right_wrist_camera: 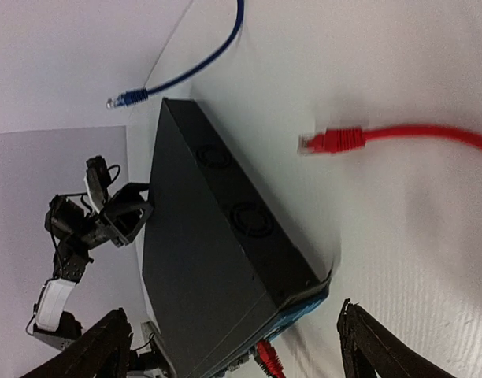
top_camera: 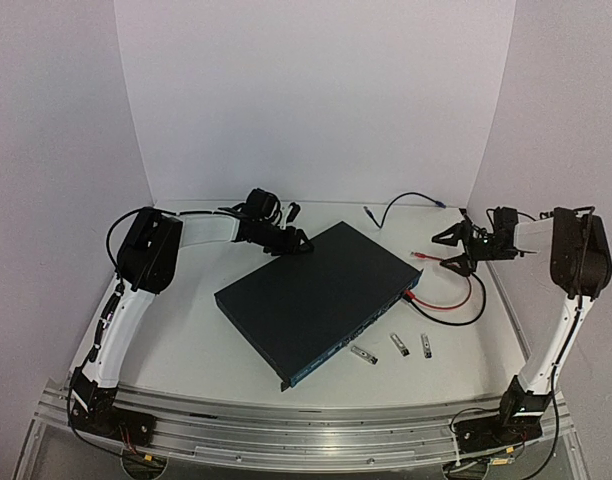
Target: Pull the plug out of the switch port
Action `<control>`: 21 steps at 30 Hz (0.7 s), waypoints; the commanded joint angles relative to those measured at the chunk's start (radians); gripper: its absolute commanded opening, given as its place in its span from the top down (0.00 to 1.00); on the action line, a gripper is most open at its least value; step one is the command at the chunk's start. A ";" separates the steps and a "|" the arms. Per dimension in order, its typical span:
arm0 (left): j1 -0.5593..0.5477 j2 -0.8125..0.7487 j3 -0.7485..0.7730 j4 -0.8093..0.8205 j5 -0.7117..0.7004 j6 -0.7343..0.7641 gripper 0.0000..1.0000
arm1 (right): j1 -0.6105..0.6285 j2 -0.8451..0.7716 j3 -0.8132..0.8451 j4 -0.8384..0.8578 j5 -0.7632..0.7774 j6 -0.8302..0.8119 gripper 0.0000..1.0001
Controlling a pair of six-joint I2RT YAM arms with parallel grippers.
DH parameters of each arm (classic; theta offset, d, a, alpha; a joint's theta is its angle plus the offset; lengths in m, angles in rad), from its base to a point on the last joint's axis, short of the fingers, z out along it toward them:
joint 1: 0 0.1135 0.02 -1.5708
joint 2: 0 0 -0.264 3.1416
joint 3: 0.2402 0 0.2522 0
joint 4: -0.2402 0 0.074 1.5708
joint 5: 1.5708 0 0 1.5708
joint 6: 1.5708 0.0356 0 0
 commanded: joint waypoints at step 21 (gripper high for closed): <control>-0.001 0.089 0.001 -0.193 -0.102 0.022 0.38 | 0.093 0.068 -0.127 -0.045 -0.198 -0.159 0.29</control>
